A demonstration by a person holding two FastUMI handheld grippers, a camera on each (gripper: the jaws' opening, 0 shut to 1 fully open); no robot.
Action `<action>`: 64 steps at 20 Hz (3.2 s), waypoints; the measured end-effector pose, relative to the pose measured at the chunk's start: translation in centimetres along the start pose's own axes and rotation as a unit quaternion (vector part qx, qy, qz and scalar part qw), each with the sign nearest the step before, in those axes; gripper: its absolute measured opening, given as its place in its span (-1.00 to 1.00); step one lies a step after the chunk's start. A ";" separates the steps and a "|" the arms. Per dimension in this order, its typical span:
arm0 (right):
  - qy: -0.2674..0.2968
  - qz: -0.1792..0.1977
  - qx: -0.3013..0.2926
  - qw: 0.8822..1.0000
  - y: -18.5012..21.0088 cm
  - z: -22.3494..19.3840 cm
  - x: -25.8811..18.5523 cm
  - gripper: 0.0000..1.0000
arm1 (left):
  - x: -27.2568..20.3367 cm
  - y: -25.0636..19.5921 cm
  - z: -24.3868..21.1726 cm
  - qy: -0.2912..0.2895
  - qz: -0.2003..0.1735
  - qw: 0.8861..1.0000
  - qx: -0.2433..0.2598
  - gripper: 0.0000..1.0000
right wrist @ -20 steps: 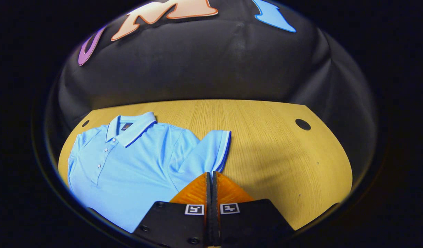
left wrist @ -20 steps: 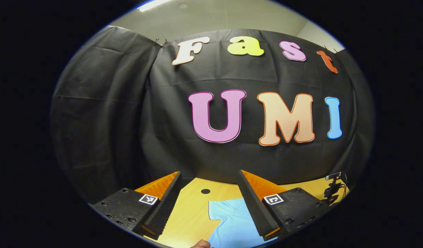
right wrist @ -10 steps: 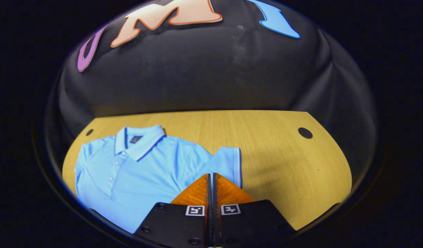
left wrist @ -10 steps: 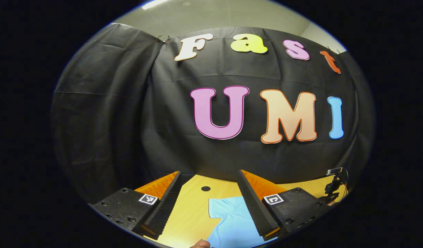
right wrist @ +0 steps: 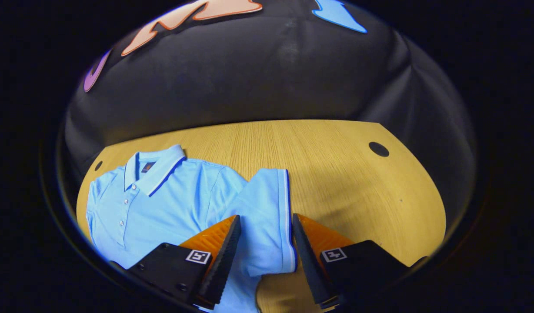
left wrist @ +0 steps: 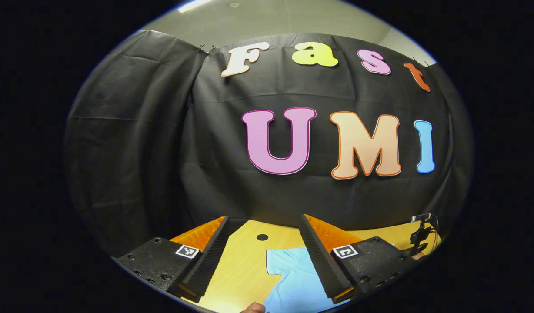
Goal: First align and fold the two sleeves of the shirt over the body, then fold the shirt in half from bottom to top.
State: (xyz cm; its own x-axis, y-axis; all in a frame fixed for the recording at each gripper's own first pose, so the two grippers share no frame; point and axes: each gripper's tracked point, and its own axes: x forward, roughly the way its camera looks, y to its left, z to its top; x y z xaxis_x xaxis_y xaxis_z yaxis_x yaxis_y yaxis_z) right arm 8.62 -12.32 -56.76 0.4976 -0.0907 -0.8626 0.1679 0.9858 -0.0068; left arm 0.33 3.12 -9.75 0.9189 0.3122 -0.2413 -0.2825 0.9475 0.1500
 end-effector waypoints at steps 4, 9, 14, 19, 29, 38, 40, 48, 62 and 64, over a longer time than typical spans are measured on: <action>-0.008 0.009 0.008 1.000 1.0 0.1 -0.1 -0.67 | -0.2 -0.1 -0.6 0.010 0.002 1.000 0.000 0.91; -0.024 0.036 0.015 0.999 1.9 1.4 -0.7 -0.95 | -0.2 -0.1 -0.2 0.008 0.002 1.000 0.008 0.87; -0.024 0.055 0.031 0.998 3.1 2.0 -1.4 -0.99 | -0.2 -0.5 -0.5 0.011 -0.005 1.000 0.004 0.87; -0.055 0.100 0.022 0.993 7.2 4.1 -3.7 -0.96 | -0.3 -0.1 -0.6 0.011 -0.004 1.000 0.000 0.90; -0.021 0.157 -0.018 0.987 16.0 1.1 -4.6 -0.95 | -1.8 1.2 -1.2 0.018 0.008 1.000 0.003 0.87; -0.077 0.208 -0.012 0.975 16.5 4.9 -9.9 0.92 | -1.7 -0.2 -2.6 0.024 -0.009 1.000 -0.004 0.91; -0.096 0.211 0.001 0.973 14.8 6.4 -12.1 0.92 | -0.6 -1.3 -3.7 0.032 -0.024 0.999 -0.010 0.90; -0.139 0.159 -0.004 0.977 8.0 7.9 -18.4 0.92 | 7.0 -3.0 -13.5 0.130 -0.081 0.988 -0.036 0.91; -0.107 0.035 -0.015 0.994 4.8 2.1 -22.3 0.87 | 18.6 -2.1 -31.4 0.321 -0.124 0.938 -0.033 0.92; -0.093 0.028 -0.025 0.995 4.8 0.6 -22.8 0.87 | 19.4 -2.6 -32.9 0.346 -0.125 0.929 -0.029 0.92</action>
State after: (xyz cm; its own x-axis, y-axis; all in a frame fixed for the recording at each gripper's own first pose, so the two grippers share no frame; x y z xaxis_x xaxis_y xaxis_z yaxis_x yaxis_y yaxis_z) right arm -1.47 -5.61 -36.81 0.6540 -0.0548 -0.7545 0.0945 0.9955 0.0096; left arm 9.85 9.08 -46.41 0.5656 0.0328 -0.8241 -0.1166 0.9924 -0.0405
